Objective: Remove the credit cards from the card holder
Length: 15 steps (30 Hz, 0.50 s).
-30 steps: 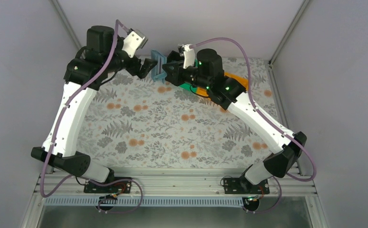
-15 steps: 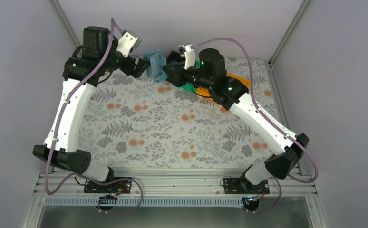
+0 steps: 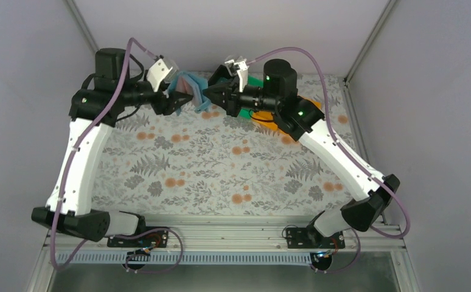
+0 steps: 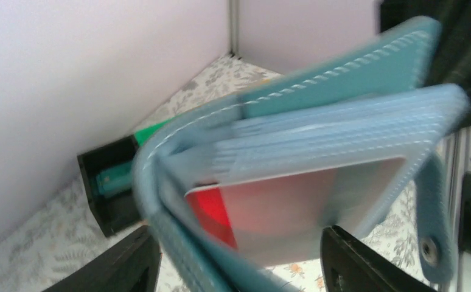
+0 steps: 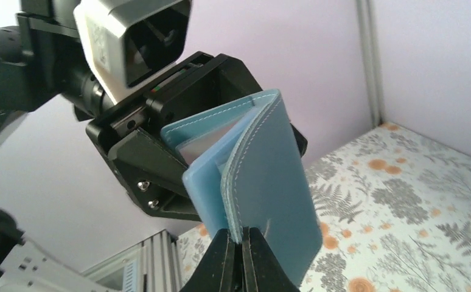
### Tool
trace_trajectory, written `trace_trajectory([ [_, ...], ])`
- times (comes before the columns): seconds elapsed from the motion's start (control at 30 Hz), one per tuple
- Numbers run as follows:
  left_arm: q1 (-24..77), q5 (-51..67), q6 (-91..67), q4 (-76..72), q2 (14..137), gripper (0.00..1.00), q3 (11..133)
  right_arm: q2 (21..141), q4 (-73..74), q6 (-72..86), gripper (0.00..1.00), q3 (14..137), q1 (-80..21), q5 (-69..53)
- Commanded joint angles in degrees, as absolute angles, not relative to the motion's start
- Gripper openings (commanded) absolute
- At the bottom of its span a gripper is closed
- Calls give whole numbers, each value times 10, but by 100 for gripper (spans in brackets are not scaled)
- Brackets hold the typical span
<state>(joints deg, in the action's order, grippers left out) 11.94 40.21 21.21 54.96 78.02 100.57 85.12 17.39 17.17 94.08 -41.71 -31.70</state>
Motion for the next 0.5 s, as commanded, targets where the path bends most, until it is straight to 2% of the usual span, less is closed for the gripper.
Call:
trace_trajectory([
  [0.0,119,505,264,539,713,53,988,820,144,124,4,957,-415,-418],
  [0.1,119,516,275,568,709,17,1002,822,152,112,4,958,-414,-415],
  [0.17,119,502,272,575,707,3,1005,821,160,101,4,953,-412,-398],
  [0.27,119,480,262,581,704,2,1003,817,165,77,6,945,-412,-390],
  [0.3,119,473,255,581,705,2,1002,817,167,69,12,941,-412,-392],
  [0.43,119,418,196,585,720,2,1022,812,144,57,57,915,-422,-392],
  [0.47,119,391,182,587,726,2,1030,808,132,59,65,906,-428,-380],
])
